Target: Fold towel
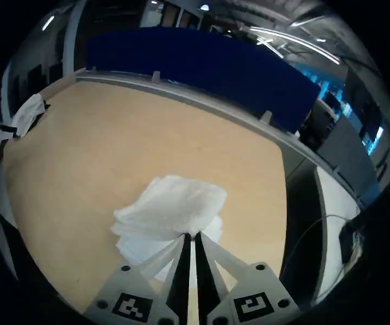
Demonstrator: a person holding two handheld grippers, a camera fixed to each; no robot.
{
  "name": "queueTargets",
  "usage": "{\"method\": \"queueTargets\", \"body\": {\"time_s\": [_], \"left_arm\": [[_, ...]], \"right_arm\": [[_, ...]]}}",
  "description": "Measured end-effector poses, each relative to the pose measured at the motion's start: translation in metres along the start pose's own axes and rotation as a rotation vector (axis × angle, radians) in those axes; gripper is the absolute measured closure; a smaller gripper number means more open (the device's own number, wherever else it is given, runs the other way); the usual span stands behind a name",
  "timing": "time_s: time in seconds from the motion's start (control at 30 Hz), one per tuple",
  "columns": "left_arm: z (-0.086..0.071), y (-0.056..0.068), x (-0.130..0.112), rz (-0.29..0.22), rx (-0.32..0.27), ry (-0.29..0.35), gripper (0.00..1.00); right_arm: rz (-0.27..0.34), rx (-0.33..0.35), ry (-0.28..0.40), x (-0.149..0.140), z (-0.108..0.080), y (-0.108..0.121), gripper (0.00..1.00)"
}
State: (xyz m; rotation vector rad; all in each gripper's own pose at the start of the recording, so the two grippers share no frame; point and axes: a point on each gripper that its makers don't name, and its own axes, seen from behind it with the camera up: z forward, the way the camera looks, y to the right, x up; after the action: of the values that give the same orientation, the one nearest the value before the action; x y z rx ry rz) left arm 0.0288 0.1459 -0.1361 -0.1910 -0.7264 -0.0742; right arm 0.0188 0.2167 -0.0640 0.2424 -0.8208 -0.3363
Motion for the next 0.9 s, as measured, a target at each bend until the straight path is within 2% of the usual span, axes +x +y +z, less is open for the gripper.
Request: {"method": "queueTargets", "body": {"time_s": [0.17, 0.37, 0.9], "left_arm": [[0.000, 0.002, -0.001, 0.008, -0.001, -0.004, 0.07], [-0.002, 0.003, 0.001, 0.012, 0.004, -0.002, 0.07], [-0.004, -0.001, -0.003, 0.014, 0.018, -0.005, 0.07]], "right_arm": [[0.064, -0.010, -0.054, -0.039, 0.006, -0.001, 0.95], [0.121, -0.033, -0.116, -0.072, 0.018, -0.005, 0.95], [0.170, -0.074, -0.209, -0.108, 0.044, -0.006, 0.95]]}}
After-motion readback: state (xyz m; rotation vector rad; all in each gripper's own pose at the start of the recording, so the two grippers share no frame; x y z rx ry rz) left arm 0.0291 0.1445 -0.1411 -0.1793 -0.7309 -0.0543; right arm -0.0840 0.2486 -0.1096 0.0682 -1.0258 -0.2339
